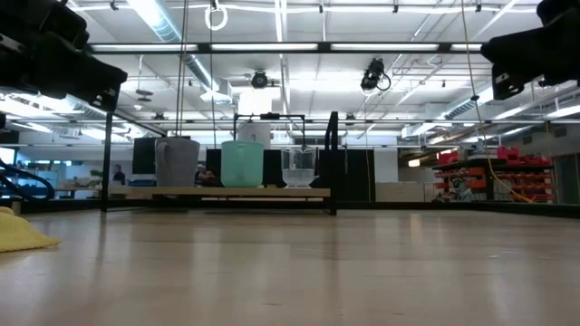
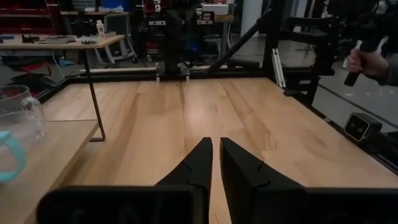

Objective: Stack small to large cups/mugs on shelf
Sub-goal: Return to Home Position

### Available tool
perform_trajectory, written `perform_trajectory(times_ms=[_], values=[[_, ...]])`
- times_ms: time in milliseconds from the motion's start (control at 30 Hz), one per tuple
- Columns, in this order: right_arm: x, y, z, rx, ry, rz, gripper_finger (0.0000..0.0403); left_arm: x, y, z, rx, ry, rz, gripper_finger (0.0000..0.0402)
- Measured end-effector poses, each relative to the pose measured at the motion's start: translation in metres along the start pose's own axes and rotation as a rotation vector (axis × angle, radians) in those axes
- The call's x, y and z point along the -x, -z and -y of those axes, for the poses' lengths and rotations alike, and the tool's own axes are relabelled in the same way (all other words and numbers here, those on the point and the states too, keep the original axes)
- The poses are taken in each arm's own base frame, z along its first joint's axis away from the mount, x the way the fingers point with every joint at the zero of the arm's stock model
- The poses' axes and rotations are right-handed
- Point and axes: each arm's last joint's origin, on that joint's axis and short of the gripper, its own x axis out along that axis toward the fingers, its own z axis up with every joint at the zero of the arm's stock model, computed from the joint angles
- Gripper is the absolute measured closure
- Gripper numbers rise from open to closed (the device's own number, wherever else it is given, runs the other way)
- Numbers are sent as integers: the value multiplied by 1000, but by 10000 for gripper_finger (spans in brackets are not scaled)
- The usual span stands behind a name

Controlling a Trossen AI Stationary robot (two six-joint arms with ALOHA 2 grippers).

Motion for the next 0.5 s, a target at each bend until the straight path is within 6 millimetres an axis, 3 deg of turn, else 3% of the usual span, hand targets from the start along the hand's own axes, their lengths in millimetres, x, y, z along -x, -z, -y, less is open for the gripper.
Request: perform_trajectory(times_ms=[267, 500], values=[[-1, 0, 3, 67, 35, -1, 337, 0, 0, 0, 0, -1, 7, 373], [-1, 0, 3, -18, 33, 0, 337, 0, 0, 0, 0, -1, 8, 367]])
